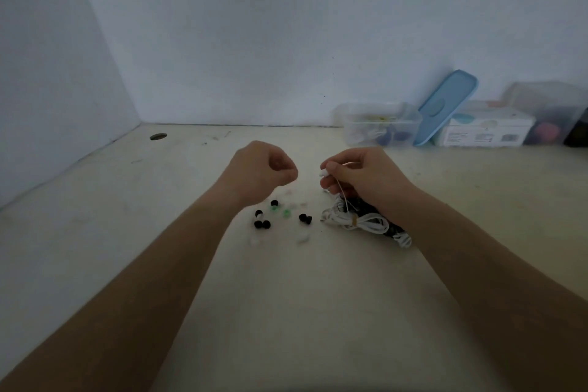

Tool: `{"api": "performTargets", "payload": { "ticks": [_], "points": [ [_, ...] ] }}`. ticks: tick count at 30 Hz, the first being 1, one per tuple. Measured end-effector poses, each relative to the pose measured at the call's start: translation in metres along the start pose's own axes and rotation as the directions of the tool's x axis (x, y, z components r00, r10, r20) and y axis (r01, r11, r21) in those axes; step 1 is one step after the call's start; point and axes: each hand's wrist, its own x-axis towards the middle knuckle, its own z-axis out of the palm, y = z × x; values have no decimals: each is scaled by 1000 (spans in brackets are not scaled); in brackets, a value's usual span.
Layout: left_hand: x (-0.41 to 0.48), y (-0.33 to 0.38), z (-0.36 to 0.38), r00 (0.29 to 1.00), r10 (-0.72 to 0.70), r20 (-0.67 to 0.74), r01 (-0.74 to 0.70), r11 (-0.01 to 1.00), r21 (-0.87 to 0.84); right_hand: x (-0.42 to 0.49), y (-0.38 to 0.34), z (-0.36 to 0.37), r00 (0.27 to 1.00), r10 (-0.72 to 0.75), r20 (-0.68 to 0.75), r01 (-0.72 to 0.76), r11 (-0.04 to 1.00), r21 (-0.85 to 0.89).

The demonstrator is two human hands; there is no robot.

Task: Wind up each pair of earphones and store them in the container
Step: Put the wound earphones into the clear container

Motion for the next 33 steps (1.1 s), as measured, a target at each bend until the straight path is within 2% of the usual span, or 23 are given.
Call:
{"api": "performTargets", "payload": {
  "ticks": [5, 9, 17, 20, 22, 23, 26, 28, 30, 33],
  "points": [
    [8, -7, 23, 993, -9, 115, -9, 987, 158, 0, 7, -4, 998, -56, -19, 56, 998, 11],
    [9, -3, 30, 991, -15, 137, -25, 959, 283, -2, 10, -7, 997, -69, -21, 69, 997, 38],
    [10, -1, 35, 989, 8, 146, -53, 950, 308, -5, 11, -2, 995, -97, 20, 98, 995, -18],
    [5, -2, 30, 998, 61, 6, -61, 991, 120, -7, 10, -3, 992, -121, 29, 122, 992, -28],
    [-3, 0, 27, 998, 38, -58, -45, 990, -134, -9, 9, -3, 990, -141, 29, 141, 990, -17],
    [-9, 1, 26, 999, 5, -48, -18, 959, -283, -11, 9, -3, 988, -152, 26, 152, 988, -10],
    [-21, 4, 25, 996, -74, 47, 87, 789, -608, -15, 8, -2, 984, -176, 14, 176, 984, 1],
    [-22, 6, 25, 989, -117, 95, 148, 627, -765, -17, 8, -1, 982, -189, -1, 189, 982, 14],
    [-21, 8, 24, 978, -160, 133, 195, 486, -852, -19, 7, -1, 979, -203, -20, 203, 979, 27],
    [-22, 10, 25, 966, -172, 194, 247, 383, -890, -21, 3, -3, 970, -241, -32, 242, 970, 27]
  ]
}}
